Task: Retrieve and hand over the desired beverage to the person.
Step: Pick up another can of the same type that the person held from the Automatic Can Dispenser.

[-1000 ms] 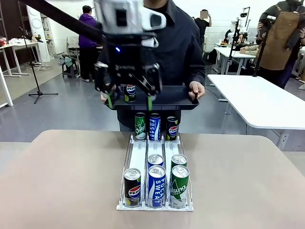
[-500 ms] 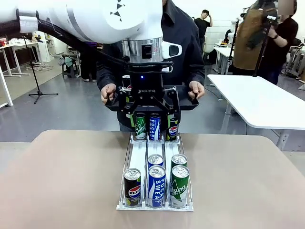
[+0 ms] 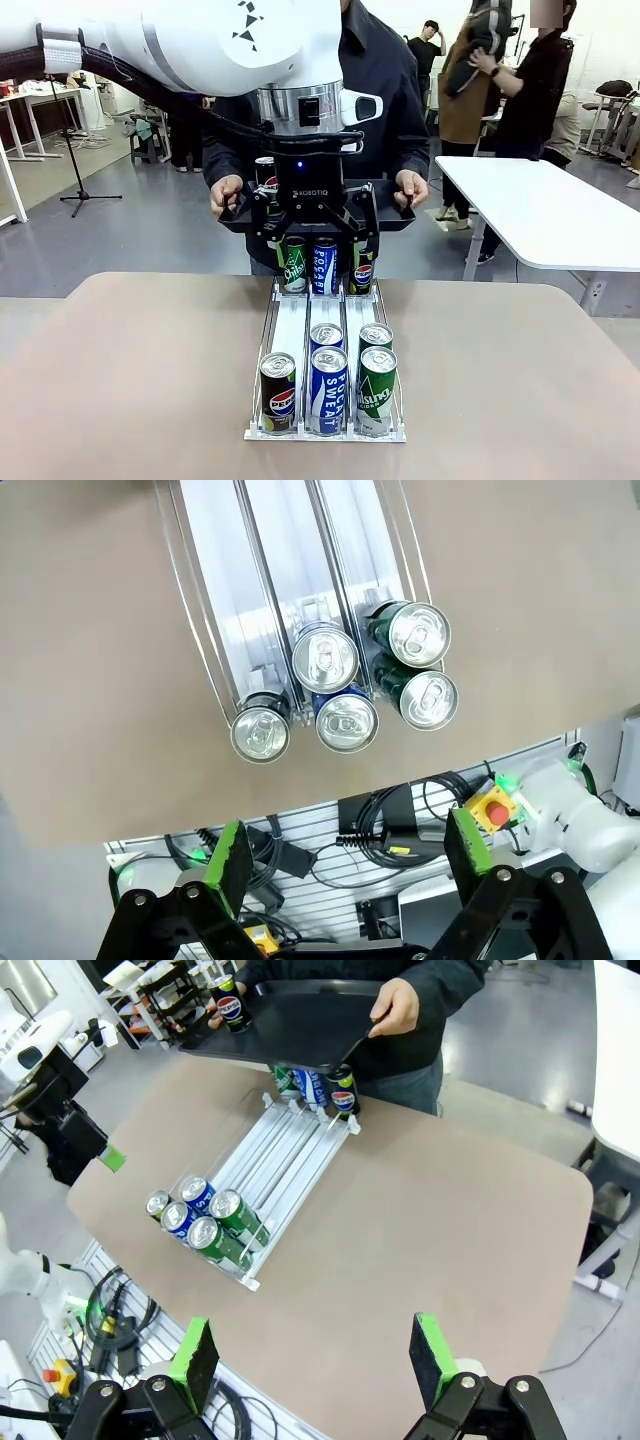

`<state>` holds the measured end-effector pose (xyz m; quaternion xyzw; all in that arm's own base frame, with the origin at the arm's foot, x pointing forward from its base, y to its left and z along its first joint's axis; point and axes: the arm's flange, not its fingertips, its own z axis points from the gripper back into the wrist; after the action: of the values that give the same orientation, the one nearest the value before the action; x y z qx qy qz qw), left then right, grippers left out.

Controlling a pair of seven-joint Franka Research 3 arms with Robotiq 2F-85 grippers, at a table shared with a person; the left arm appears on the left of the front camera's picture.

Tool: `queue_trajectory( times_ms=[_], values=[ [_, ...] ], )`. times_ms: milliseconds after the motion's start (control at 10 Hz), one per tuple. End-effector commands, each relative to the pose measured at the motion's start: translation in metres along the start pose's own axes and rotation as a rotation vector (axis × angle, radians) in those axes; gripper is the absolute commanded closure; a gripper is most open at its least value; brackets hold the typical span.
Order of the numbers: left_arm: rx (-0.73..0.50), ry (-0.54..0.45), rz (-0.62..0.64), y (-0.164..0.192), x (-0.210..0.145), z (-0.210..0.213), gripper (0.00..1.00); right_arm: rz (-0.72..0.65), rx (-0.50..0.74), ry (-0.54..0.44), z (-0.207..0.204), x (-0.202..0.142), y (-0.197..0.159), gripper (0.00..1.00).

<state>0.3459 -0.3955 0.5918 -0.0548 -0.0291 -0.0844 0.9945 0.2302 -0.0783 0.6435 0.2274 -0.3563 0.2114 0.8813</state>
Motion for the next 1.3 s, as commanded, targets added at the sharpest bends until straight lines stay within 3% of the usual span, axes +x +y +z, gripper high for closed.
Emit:
queue_trajectory(
  times_ms=[0,100,300,800,1200],
  values=[
    [0.000,-0.001,0.001,0.000,0.000,0.000,0.00,0.015,0.030,-0.005,-0.002,0.000,0.000,0.00],
    [0.006,-0.052,0.107,-0.002,0.001,-0.023,0.00,0.015,0.030,-0.005,-0.002,0.000,0.000,0.00],
    [0.027,-0.070,0.162,-0.008,-0.004,-0.059,0.00,0.015,0.030,-0.005,-0.002,0.000,0.000,0.00],
    [0.078,-0.091,0.138,-0.013,-0.032,-0.102,0.00,0.015,0.030,-0.005,-0.002,0.000,0.000,0.00],
    [0.087,-0.066,0.107,-0.010,-0.029,-0.123,0.00,0.015,0.030,-0.005,-0.002,0.000,0.000,0.00]
  ],
)
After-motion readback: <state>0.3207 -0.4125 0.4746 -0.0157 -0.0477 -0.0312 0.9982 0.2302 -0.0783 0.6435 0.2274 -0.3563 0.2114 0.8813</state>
